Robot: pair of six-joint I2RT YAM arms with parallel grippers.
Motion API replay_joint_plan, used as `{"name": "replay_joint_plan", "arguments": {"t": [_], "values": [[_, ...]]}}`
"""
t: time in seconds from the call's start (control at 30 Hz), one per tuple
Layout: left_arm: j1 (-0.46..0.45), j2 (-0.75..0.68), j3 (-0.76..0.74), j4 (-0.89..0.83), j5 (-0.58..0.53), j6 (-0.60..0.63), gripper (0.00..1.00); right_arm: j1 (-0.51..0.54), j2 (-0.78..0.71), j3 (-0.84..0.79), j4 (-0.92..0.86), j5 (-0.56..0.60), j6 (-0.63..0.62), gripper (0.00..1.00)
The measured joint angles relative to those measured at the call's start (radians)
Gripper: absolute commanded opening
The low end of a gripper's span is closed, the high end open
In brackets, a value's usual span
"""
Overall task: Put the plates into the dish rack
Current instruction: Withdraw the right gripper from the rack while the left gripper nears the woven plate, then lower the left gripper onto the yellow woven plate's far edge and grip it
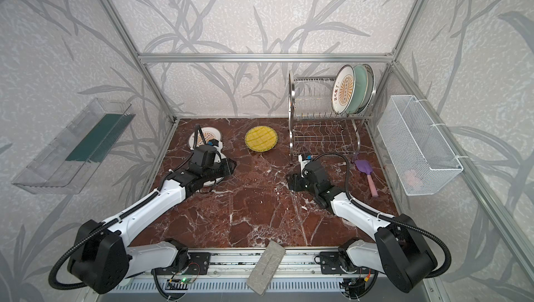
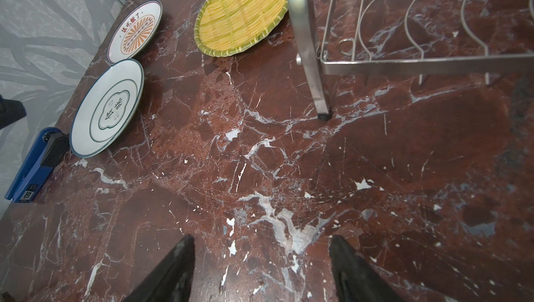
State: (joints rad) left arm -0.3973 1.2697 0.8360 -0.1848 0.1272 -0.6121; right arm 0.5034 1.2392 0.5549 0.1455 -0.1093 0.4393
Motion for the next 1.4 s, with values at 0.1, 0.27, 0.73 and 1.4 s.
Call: {"name": "replay_joint_plan", "arguments": {"t": [0.1, 0.27, 0.73, 1.4], "values": [[0.016, 0.035, 0.011, 0.045, -0.002, -0.034, 0.37, 0.000, -0.025, -0.011, 0.000, 0.004, 0.002, 0.73], [0.053, 0.100, 0.029, 0.131, 0.024, -0.097, 0.37, 0.000, -0.068, -0.031, -0.002, 0.015, 0.003, 0.73], [0.114, 0.309, 0.143, 0.219, 0.106, -0.172, 0.44, 0.000, -0.158, -0.058, -0.047, 0.056, 0.002, 0.73], [0.165, 0.546, 0.269, 0.311, 0.200, -0.259, 0.42, -0.023, -0.241, -0.064, -0.116, 0.063, 0.002, 0.73]]}}
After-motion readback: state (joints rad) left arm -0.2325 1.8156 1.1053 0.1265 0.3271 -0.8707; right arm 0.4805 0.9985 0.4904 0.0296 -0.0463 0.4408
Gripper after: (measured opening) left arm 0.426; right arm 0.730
